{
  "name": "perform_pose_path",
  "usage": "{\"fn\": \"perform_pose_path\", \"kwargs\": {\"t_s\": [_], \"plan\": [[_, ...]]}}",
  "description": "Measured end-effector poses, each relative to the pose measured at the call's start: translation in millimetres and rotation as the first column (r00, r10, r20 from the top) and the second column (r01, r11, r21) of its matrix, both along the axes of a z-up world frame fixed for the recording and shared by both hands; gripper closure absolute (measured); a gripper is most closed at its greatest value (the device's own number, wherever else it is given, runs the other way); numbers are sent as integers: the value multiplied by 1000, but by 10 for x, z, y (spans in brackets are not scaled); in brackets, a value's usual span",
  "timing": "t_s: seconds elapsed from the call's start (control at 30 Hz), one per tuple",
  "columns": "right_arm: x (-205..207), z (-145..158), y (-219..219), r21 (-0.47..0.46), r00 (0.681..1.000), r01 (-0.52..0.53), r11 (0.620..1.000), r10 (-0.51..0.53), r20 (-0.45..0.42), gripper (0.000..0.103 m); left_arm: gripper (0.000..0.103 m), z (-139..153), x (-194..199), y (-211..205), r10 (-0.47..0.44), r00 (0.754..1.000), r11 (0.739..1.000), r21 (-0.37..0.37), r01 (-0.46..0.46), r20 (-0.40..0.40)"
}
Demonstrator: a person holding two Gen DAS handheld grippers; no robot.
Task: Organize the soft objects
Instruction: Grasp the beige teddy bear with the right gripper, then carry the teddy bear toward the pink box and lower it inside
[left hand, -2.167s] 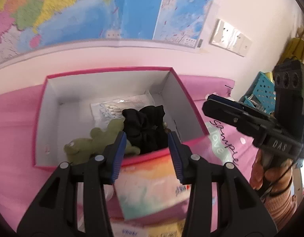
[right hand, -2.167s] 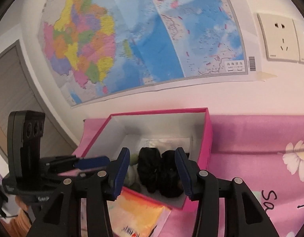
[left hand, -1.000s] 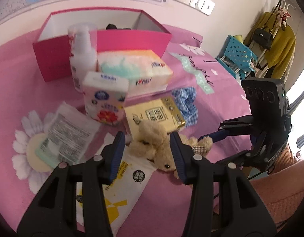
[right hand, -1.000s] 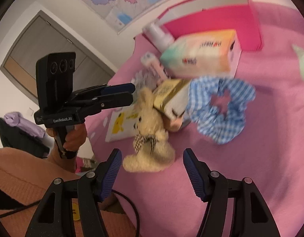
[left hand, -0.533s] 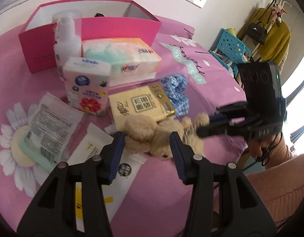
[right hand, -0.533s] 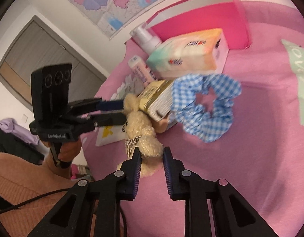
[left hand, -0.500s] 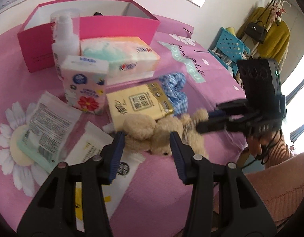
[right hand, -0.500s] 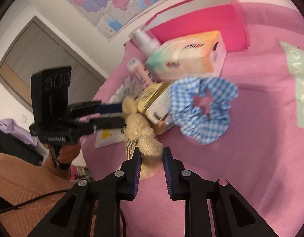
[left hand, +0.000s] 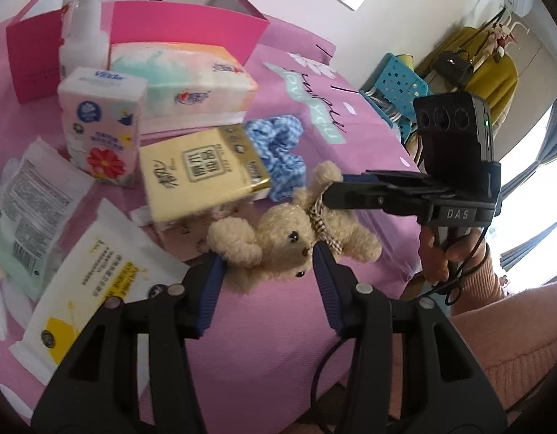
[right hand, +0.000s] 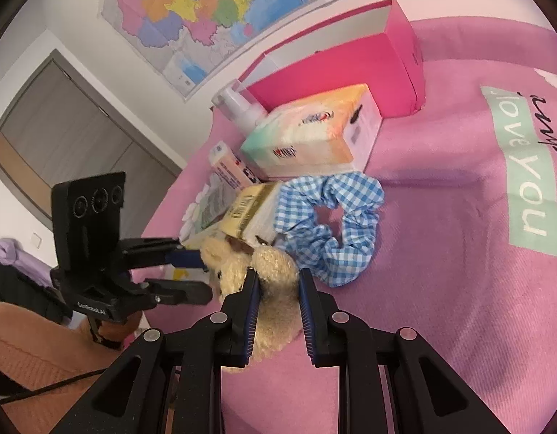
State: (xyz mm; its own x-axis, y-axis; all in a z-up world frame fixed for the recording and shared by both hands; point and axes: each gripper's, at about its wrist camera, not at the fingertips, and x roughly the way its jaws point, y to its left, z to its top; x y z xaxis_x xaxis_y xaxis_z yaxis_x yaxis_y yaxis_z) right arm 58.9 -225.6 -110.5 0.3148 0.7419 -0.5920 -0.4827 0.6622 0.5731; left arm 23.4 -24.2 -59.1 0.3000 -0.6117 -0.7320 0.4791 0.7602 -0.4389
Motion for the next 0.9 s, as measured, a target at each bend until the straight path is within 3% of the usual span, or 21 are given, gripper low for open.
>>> {"fn": "perform_pose_path", "kwargs": {"t_s": [0.33, 0.53, 0.9], "plan": [[-56, 278, -23, 28, 997, 3, 1000, -5, 73, 82, 62, 309, -28, -24, 9, 998, 999, -35, -7, 70], [32, 517, -55, 60, 990, 9, 998, -17, 137, 82, 63, 577, 100, 37, 29, 992, 997, -70, -20, 125], [486, 994, -39, 82, 960, 23, 996, -45, 276, 82, 63, 1068, 631, 13, 83, 963, 997, -11, -83, 256]]}}
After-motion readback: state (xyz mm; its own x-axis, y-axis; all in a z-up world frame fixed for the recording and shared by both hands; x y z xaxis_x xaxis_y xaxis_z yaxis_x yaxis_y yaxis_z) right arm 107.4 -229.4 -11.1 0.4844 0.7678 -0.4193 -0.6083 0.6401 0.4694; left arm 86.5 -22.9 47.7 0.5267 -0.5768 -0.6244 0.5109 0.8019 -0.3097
